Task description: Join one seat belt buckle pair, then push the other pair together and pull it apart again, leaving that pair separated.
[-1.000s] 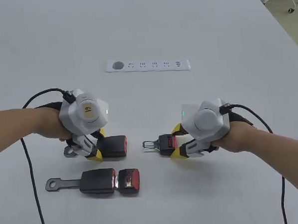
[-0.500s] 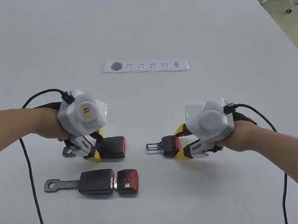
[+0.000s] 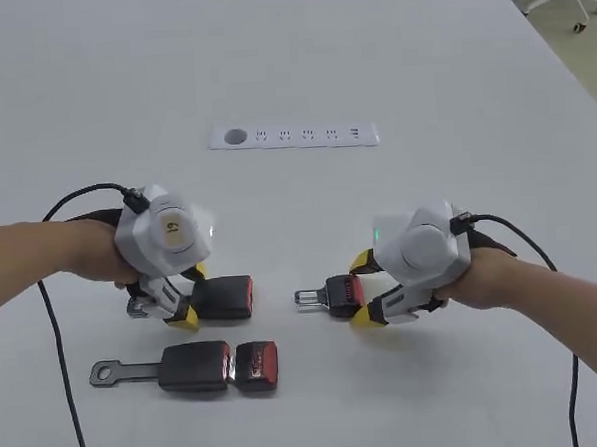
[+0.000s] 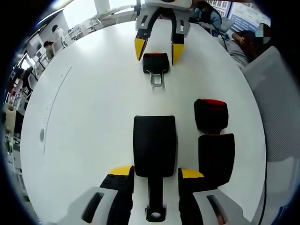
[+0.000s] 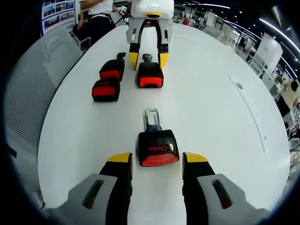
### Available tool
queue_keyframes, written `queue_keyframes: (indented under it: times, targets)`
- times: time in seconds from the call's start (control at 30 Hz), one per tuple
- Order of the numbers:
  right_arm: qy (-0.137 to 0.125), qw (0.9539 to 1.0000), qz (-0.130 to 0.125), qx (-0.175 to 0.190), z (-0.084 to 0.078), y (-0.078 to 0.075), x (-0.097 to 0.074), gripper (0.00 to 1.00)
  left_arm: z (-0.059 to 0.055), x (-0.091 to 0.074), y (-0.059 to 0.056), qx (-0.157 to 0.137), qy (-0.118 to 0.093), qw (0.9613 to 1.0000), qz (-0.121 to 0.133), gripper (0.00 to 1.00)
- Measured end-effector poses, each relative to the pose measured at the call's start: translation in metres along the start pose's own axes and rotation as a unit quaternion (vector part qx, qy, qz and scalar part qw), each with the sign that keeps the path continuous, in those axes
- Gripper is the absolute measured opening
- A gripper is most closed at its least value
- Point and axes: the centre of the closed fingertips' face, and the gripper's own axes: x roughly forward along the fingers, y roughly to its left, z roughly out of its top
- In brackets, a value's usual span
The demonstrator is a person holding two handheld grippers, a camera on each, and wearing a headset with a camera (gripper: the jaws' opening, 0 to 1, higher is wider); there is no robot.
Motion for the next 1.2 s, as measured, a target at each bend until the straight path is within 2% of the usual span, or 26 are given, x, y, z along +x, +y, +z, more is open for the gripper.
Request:
queue_keyframes:
  times: [0.3, 0.47, 0.53, 0.6, 0.67, 0.73, 0.8, 0.83, 0.9, 1.0, 1.13, 1.2]
  targets:
    - [0.006, 1.0000, -0.005, 0.005, -0.008, 0.006, -0.009, 0.49, -0.013, -0.008, -0.004, -0.020, 0.001, 0.9998, 0.008, 0.42]
    - [0.007, 0.9998, -0.010, 0.012, -0.013, 0.009, -0.014, 0.51, -0.019, -0.021, -0.007, -0.034, -0.003, 0.9993, 0.015, 0.43]
    - [0.004, 0.9997, -0.014, 0.017, -0.014, 0.011, -0.017, 0.53, -0.026, -0.024, -0.007, -0.040, -0.006, 0.9990, 0.017, 0.44]
    - [0.002, 0.9997, -0.016, 0.020, -0.015, 0.013, -0.020, 0.53, -0.035, -0.025, -0.006, -0.055, -0.012, 0.9982, 0.020, 0.46]
    - [-0.002, 0.9993, -0.022, 0.030, -0.017, 0.015, -0.023, 0.55, -0.036, -0.028, -0.011, -0.081, -0.024, 0.9962, 0.021, 0.47]
    - [-0.002, 0.9990, -0.025, 0.036, -0.020, 0.016, -0.024, 0.56, -0.043, -0.030, -0.011, -0.093, -0.034, 0.9948, 0.024, 0.49]
    - [-0.007, 0.9987, -0.028, 0.042, -0.021, 0.020, -0.028, 0.56, -0.043, -0.033, -0.020, -0.109, -0.044, 0.9927, 0.025, 0.50]
    - [-0.009, 0.9985, -0.029, 0.046, -0.021, 0.023, -0.030, 0.57, -0.043, -0.034, -0.021, -0.113, -0.048, 0.9921, 0.027, 0.51]
    - [-0.018, 0.9978, -0.035, 0.054, -0.021, 0.026, -0.033, 0.58, -0.048, -0.038, -0.025, -0.133, -0.066, 0.9884, 0.031, 0.52]
    - [-0.027, 0.9966, -0.043, 0.065, -0.022, 0.030, -0.036, 0.60, -0.052, -0.046, -0.031, -0.175, -0.106, 0.9779, 0.044, 0.54]
    - [-0.043, 0.9945, -0.051, 0.081, -0.024, 0.038, -0.040, 0.63, -0.061, -0.052, -0.040, -0.208, -0.141, 0.9660, 0.059, 0.59]
    - [-0.053, 0.9927, -0.058, 0.091, -0.024, 0.040, -0.042, 0.65, -0.062, -0.055, -0.045, -0.222, -0.162, 0.9592, 0.068, 0.61]
